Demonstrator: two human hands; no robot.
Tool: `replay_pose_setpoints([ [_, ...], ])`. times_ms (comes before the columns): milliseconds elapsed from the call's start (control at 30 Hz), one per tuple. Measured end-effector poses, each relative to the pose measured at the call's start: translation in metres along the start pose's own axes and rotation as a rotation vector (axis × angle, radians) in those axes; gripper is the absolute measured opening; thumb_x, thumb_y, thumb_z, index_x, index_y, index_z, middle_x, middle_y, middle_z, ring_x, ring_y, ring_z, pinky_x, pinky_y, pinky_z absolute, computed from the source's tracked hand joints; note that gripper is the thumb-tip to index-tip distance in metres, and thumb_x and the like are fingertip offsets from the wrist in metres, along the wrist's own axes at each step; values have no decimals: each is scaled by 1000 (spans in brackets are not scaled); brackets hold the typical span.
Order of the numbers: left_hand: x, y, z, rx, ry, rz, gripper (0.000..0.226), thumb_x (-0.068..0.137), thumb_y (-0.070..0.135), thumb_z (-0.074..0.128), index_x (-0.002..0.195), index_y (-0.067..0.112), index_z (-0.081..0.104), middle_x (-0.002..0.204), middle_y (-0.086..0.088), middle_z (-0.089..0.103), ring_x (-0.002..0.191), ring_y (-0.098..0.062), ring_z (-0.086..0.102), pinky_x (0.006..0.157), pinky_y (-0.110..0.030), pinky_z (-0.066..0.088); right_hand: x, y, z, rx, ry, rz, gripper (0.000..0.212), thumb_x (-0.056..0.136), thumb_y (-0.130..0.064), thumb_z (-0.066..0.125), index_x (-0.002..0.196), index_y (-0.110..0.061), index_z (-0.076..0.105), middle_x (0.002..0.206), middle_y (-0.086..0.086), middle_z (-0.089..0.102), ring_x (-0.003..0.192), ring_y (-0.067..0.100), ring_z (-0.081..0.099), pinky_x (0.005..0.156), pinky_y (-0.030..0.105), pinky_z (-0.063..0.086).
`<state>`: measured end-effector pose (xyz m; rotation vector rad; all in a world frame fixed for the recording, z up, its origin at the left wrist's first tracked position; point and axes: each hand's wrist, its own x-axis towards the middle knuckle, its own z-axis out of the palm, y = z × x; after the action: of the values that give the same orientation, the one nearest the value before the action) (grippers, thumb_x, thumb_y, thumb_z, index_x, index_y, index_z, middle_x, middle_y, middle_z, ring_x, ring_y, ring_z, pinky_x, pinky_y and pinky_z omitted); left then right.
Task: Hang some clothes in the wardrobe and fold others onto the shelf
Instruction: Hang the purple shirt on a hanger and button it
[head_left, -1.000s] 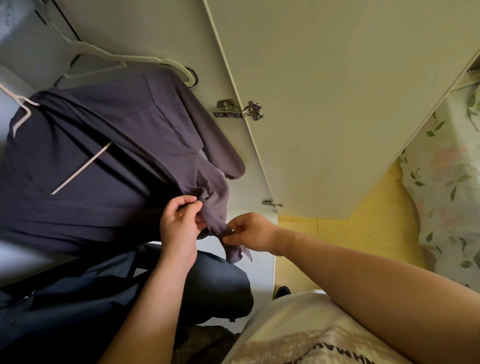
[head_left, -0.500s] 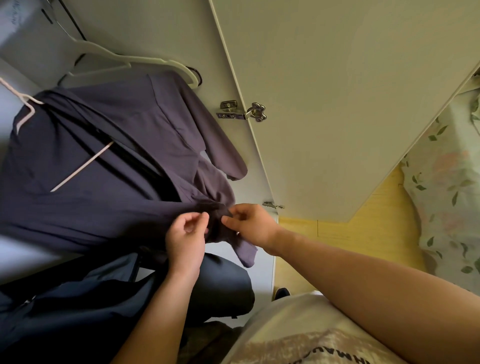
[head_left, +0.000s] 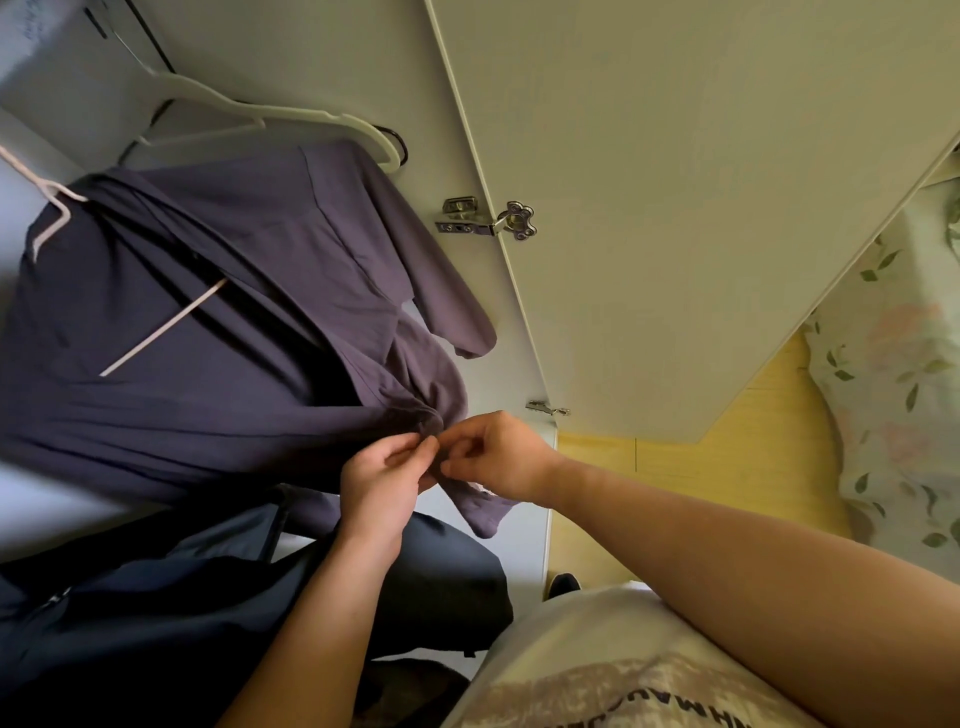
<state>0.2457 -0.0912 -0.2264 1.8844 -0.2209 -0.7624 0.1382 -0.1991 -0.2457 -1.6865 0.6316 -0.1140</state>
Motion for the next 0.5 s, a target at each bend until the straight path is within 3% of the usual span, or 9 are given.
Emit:
replay_pose_setpoints([
  [100,4,-2,-3,28,8,-10,13,96,5,61,102,11,70,91,-7,75,83,-18,73,73,-29,59,0,3,-1,121,7,79,26,85,-8,73,110,-17,73,81,-8,72,67,-2,63,73,15,50],
  [267,8,0,-3,31,77,-49,22,101,11,53,90,24,66,94,-9,72,87,-23,69,81,-40,57,2,7,0,232,67,179,26,84,0,65,102,-16,74,84,-2,73,75,12,67,82,29,58],
  [400,12,1,-2,28,118,-68,12,97,17,54,95,21,65,101,-9,70,97,-28,67,96,-51,52,1,3,-2,181,122,223,24,89,-9,51,99,-18,70,81,-2,68,73,15,62,69,24,54],
  [500,10,1,-1,86,103,-49,8,93,18,63,87,21,67,96,-8,73,98,-30,68,93,-49,53,2,0,-2,206,155,263,28,93,-14,40,97,-23,66,81,-1,65,73,17,60,68,27,54],
])
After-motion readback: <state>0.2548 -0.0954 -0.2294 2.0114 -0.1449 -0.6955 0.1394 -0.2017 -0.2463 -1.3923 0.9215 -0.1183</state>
